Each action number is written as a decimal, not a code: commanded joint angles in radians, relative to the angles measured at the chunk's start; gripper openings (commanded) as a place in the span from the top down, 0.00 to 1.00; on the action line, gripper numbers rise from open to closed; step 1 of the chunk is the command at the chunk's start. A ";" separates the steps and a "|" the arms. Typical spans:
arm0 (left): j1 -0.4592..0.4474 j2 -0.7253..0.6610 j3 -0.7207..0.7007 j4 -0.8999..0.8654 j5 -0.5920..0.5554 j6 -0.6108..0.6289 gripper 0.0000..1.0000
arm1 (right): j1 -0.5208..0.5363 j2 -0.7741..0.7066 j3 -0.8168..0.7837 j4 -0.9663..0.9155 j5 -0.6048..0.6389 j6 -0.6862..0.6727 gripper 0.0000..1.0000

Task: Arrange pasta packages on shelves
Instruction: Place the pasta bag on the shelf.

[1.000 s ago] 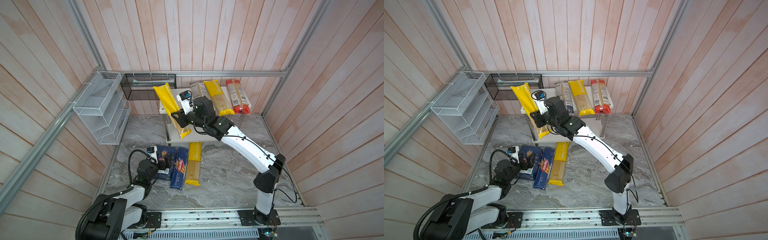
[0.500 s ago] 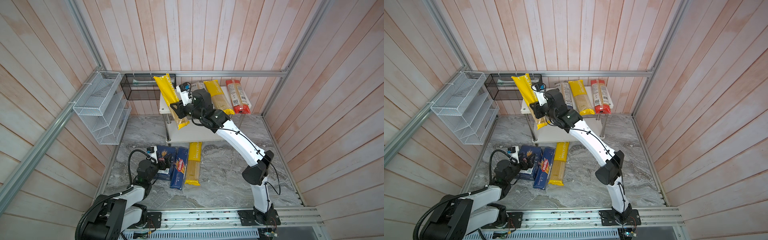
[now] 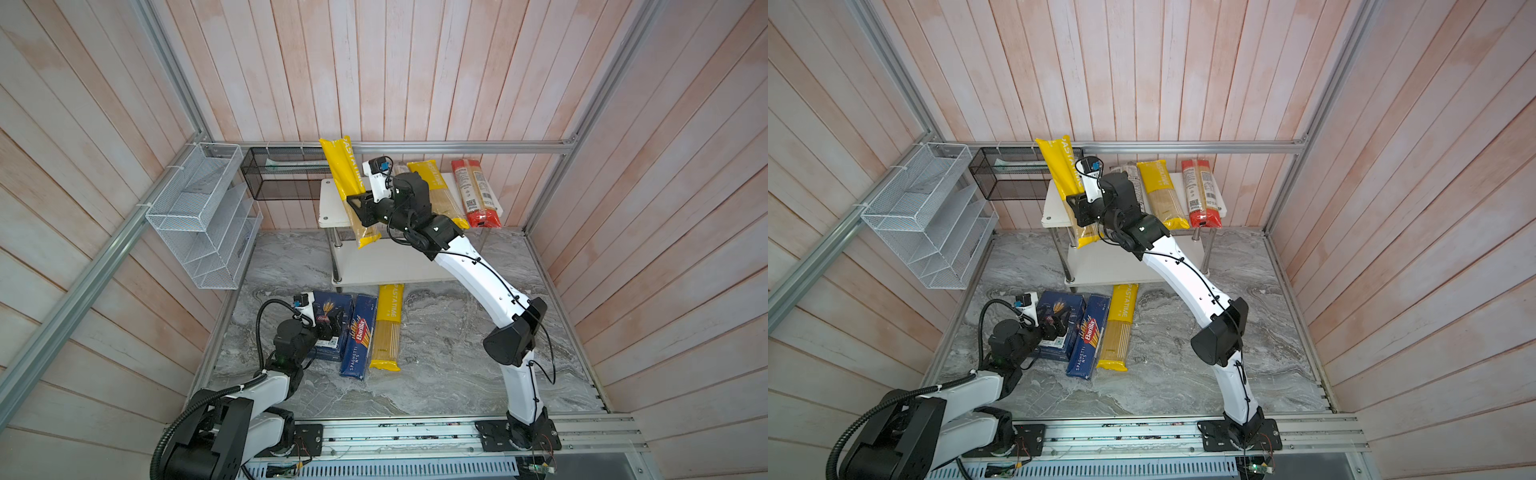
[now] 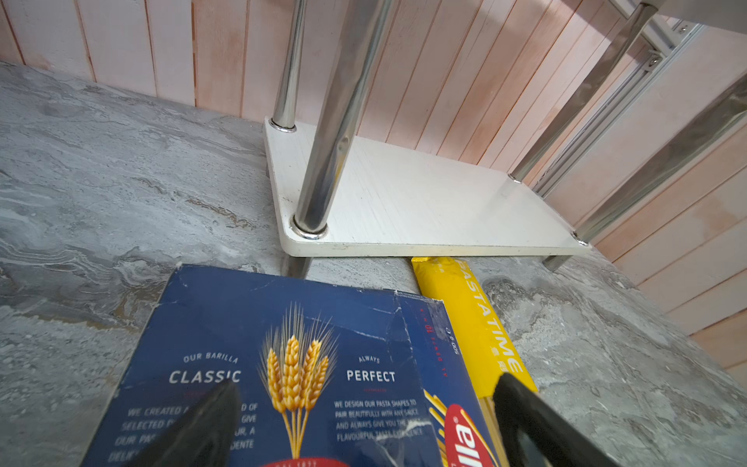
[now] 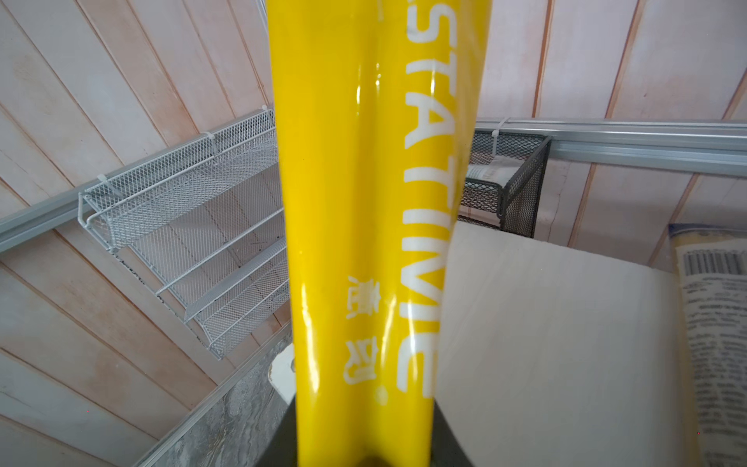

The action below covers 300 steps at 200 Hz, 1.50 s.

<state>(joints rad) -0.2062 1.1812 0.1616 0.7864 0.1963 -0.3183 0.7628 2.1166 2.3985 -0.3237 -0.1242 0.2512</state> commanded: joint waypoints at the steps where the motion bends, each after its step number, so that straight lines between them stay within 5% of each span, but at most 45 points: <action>1: -0.003 -0.011 -0.015 0.034 -0.014 0.000 0.00 | -0.018 0.002 0.076 0.168 -0.005 0.033 1.00; 143: -0.004 0.018 0.011 0.010 0.006 0.005 0.00 | -0.097 0.038 0.083 0.177 -0.049 0.195 1.00; 300: -0.003 0.002 -0.003 0.021 -0.003 0.002 0.00 | -0.129 -0.030 -0.058 0.291 -0.083 0.286 0.54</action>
<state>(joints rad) -0.2062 1.1908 0.1619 0.7887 0.2005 -0.3180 0.6624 2.1262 2.3363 -0.1707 -0.2447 0.5568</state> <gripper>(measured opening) 0.998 0.438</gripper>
